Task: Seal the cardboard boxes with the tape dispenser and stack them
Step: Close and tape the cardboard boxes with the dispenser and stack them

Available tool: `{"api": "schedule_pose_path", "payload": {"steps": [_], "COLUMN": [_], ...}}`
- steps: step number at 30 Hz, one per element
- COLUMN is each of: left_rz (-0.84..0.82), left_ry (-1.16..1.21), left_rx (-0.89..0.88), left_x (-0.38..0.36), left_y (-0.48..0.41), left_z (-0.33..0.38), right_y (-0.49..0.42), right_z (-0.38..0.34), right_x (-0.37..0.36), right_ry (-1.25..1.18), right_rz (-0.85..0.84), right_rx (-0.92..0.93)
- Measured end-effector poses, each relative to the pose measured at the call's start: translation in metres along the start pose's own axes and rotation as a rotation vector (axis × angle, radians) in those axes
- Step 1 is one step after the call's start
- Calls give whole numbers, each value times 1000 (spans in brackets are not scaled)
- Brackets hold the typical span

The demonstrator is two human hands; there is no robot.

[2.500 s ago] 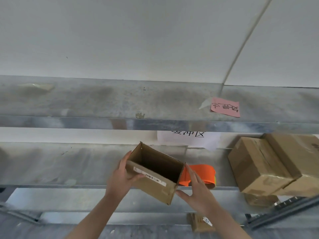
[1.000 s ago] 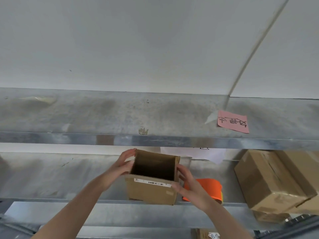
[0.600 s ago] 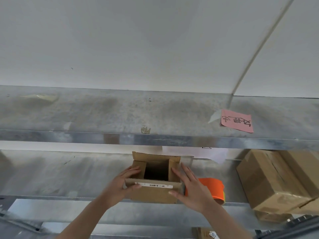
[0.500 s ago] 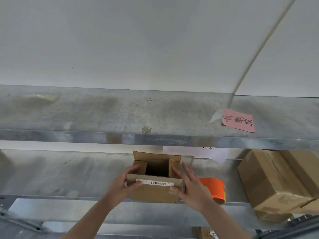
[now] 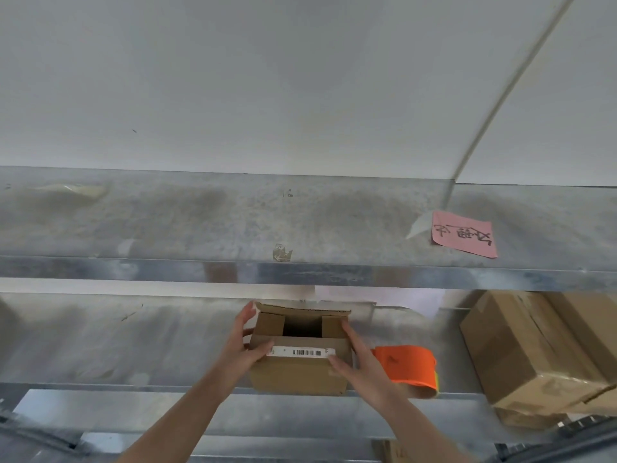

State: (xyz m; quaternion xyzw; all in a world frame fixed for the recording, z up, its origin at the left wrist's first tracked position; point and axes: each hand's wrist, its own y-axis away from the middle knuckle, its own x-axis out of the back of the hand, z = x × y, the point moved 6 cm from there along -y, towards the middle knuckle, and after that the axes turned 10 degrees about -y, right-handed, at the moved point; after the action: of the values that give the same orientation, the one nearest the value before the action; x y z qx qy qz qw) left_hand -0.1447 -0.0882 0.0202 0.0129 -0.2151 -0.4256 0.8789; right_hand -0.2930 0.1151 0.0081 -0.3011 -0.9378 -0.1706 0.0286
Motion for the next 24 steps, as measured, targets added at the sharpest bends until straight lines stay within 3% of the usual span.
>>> {"api": "schedule_pose_path", "payload": {"steps": [4, 7, 12, 15, 17, 20, 22, 24], "left_rz": [4, -116, -309, -286, -264, -241, -203, -173], "left_ry": [-299, -672, -831, -1097, -1079, -814, -742, -837], "left_rx": [-165, -360, -386, -447, -453, -383, -342, -348], "left_x": [19, 14, 4, 2, 1, 0, 0, 1], "left_y": [-16, -18, -3, -2, -5, -6, -2, 2], "left_z": [20, 31, 2, -4, 2, 7, 6, 5], "right_y": [-2, -5, 8, 20, 24, 20, 17, 15], "right_z": [-1, 0, -16, -11, 4, 32, 42, 43], "right_x": [4, 9, 12, 45, 80, 127, 142, 148], "right_ry": [49, 58, 348, 493, 615, 820, 778, 660], "right_rz": [-14, 19, 30, 76, 142, 161, 107, 51], "right_rx": [26, 31, 166, 221, 213, 119, 16, -47]}}
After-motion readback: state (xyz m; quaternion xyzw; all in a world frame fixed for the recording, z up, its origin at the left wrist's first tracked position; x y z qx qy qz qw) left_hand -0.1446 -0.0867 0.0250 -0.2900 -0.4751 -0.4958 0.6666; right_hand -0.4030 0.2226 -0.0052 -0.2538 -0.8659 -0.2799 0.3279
